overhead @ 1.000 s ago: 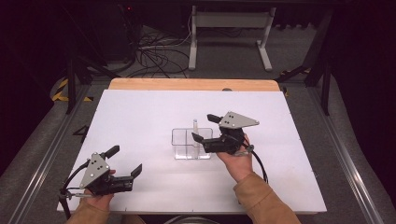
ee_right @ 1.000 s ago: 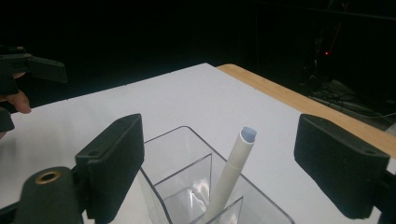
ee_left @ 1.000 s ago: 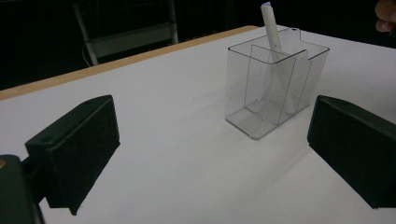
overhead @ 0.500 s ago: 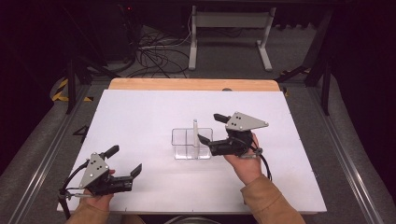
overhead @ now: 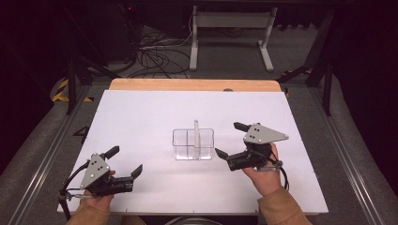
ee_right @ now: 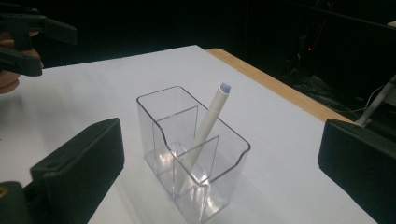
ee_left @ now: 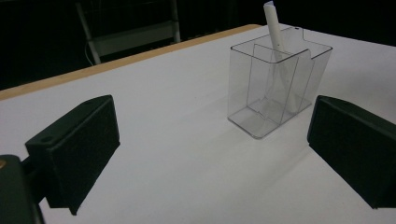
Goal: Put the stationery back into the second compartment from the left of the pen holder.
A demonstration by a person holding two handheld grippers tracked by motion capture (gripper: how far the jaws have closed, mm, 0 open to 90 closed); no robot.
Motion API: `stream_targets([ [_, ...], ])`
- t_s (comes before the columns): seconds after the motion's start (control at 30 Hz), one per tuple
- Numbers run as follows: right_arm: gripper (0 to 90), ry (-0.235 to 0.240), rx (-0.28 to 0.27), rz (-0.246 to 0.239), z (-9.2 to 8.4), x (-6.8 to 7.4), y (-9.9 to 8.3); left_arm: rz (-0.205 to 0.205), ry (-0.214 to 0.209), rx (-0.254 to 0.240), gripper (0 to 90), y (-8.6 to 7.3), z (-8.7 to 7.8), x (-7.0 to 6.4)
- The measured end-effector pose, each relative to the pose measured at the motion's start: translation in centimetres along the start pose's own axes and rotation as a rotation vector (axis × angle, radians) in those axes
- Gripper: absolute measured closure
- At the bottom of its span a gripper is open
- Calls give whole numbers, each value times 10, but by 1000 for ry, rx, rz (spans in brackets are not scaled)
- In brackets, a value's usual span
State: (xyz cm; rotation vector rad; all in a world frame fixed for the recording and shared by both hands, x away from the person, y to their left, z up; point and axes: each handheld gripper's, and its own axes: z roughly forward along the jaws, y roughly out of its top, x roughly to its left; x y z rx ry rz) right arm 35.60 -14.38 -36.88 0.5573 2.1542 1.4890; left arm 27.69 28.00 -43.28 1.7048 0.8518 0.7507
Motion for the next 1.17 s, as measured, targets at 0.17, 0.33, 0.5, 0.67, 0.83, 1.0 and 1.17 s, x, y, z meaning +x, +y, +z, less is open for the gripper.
stream_targets([
  [0.17,8,-9,-11,27,-15,-3,-17,-3,-2,-5,31,0,0,0],
  [0.33,6,-15,-11,39,-25,-7,-35,-3,0,-9,31,0,-1,0],
  [0.5,1,-31,-16,76,-33,-12,-55,9,4,-5,30,0,-1,-1],
  [0.67,0,-46,6,75,-39,-13,-76,-5,-3,-9,30,0,-1,0],
  [0.83,0,-66,30,109,-48,-17,-97,5,7,-3,30,0,-2,0],
  [1.0,0,-61,74,174,-54,-20,-115,12,22,1,30,-4,-5,1],
  [1.17,0,-60,74,163,-52,-22,-117,-3,18,-5,30,-5,-5,4],
])
